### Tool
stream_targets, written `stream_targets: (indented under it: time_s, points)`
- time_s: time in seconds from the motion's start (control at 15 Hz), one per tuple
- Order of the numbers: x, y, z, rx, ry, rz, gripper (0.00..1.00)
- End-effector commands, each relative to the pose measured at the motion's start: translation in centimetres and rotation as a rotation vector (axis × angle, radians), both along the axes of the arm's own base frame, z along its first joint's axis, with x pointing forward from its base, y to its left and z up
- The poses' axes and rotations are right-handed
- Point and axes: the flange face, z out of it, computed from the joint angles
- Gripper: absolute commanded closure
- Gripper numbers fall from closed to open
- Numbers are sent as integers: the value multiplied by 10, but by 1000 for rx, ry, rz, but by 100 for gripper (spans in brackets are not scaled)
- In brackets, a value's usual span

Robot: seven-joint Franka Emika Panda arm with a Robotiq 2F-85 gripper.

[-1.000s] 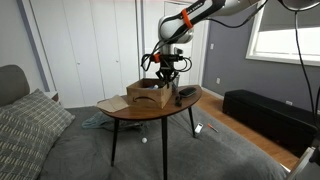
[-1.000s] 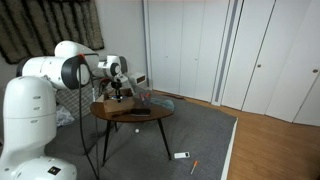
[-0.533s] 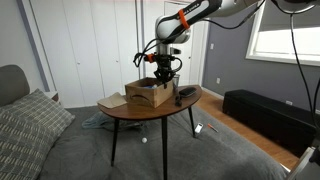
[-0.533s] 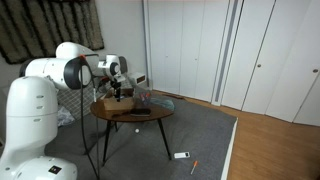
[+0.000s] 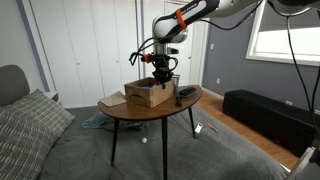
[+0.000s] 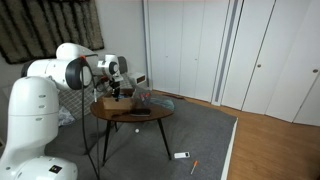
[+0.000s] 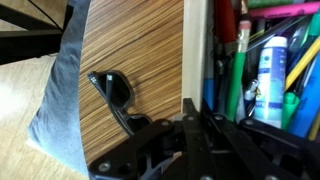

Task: Pick up the cardboard box and slightly move it to the left of the table

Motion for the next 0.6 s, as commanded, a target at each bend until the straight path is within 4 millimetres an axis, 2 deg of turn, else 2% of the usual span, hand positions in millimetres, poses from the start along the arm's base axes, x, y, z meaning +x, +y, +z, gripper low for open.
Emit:
stream_targets:
  time_s: [0.0, 0.53]
  points:
    - [-3, 9, 0, -22, 61, 76, 98]
    - [-13, 11, 4, -31, 123, 426, 98]
